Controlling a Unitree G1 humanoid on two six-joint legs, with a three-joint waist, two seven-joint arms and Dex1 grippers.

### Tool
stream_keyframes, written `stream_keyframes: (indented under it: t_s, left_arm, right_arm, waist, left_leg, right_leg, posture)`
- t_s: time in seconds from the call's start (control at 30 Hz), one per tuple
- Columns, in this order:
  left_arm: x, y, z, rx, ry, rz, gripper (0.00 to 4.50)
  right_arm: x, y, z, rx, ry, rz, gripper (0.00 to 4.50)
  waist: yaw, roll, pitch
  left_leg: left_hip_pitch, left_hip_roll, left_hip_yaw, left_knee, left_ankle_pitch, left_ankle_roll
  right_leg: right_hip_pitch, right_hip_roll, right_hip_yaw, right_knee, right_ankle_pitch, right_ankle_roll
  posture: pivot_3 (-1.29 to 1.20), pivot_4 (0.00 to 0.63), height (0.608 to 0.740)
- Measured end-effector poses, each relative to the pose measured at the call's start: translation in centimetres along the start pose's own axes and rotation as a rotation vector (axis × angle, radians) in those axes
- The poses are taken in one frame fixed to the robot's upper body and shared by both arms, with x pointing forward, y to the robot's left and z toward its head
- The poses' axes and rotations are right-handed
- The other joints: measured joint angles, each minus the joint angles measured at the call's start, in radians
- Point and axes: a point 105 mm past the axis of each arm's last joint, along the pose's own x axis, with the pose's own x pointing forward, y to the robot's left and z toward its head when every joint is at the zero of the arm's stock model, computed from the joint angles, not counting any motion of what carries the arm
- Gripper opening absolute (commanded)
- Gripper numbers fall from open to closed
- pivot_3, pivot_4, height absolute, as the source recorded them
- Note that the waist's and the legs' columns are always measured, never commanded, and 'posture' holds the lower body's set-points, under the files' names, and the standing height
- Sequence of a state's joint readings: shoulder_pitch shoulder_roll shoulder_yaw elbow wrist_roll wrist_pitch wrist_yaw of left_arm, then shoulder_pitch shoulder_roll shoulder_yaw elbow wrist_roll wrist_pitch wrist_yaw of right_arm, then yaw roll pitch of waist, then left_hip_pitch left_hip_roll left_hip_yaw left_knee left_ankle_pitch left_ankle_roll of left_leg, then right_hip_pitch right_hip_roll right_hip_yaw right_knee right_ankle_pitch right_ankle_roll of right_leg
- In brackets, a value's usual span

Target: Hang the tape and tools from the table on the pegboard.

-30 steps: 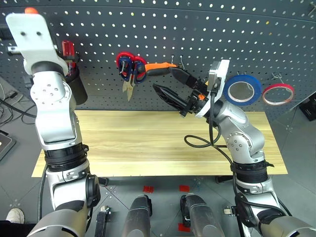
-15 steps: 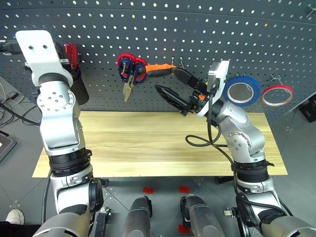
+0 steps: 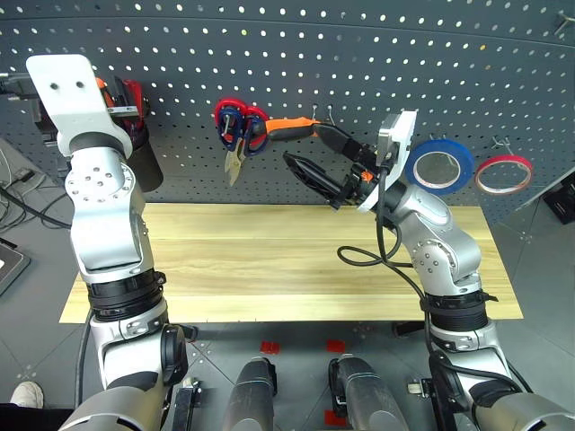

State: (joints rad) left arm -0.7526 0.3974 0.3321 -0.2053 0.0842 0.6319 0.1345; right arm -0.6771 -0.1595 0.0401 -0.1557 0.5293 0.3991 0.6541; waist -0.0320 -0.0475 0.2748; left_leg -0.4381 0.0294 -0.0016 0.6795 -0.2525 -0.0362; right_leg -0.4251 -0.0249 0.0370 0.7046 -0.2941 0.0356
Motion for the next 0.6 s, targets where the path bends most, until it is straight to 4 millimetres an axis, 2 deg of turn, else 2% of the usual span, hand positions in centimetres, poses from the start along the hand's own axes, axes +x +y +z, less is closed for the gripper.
stream_keyframes:
  t_s: [0.13,0.37,0.43,0.53,0.6]
  left_arm:
    - [-1.2,-0.7,1.2,-0.008,-0.050,-0.064,4.47]
    - [-4.8,-1.1,1.1,0.071,-0.070,-0.139,4.47]
    - [-6.4,-1.8,0.1,0.064,-0.046,-0.190,4.47]
    - [-9.2,-3.3,-2.9,0.037,0.058,-0.284,4.47]
    - [-10.4,-3.9,-4.1,0.020,0.110,-0.319,4.47]
  right_arm:
    - [-0.5,-0.4,0.0,-0.018,0.019,-0.010,4.50]
    - [-2.9,-0.9,-0.4,-0.051,0.078,-0.049,4.50]
    - [-3.7,-0.9,-0.7,-0.050,0.091,-0.064,4.50]
    - [-5.1,-0.8,-1.7,-0.034,0.133,-0.096,4.50]
    - [-5.8,-0.8,-2.3,-0.019,0.151,-0.123,4.50]
  waist:
    - [-0.001,0.000,0.000]
    - [0.000,0.000,0.000]
    - [0.000,0.001,-0.002]
    - [0.001,0.001,-0.003]
    - [0.001,0.001,-0.003]
  left_leg:
    - [0.001,0.000,0.001,0.000,0.000,0.000]
    - [0.001,0.000,0.000,0.000,0.000,0.000]
    - [0.002,0.000,0.000,0.000,-0.001,0.001]
    - [0.002,0.000,0.000,0.000,-0.001,0.002]
    - [0.002,0.001,0.000,0.000,-0.003,0.005]
  right_leg:
    - [0.000,0.000,0.001,0.001,0.000,0.000]
    - [0.001,0.000,0.001,0.001,0.000,0.000]
    - [0.002,0.000,0.002,0.000,0.000,0.000]
    - [0.003,0.000,0.002,-0.002,0.000,0.000]
    - [0.003,0.000,0.002,-0.005,0.000,0.000]
  posture:
    - [-0.05,0.210,0.740]
    - [-0.05,0.221,0.740]
    - [-0.05,0.222,0.740]
    - [-0.05,0.225,0.740]
    - [-0.05,0.226,0.740]
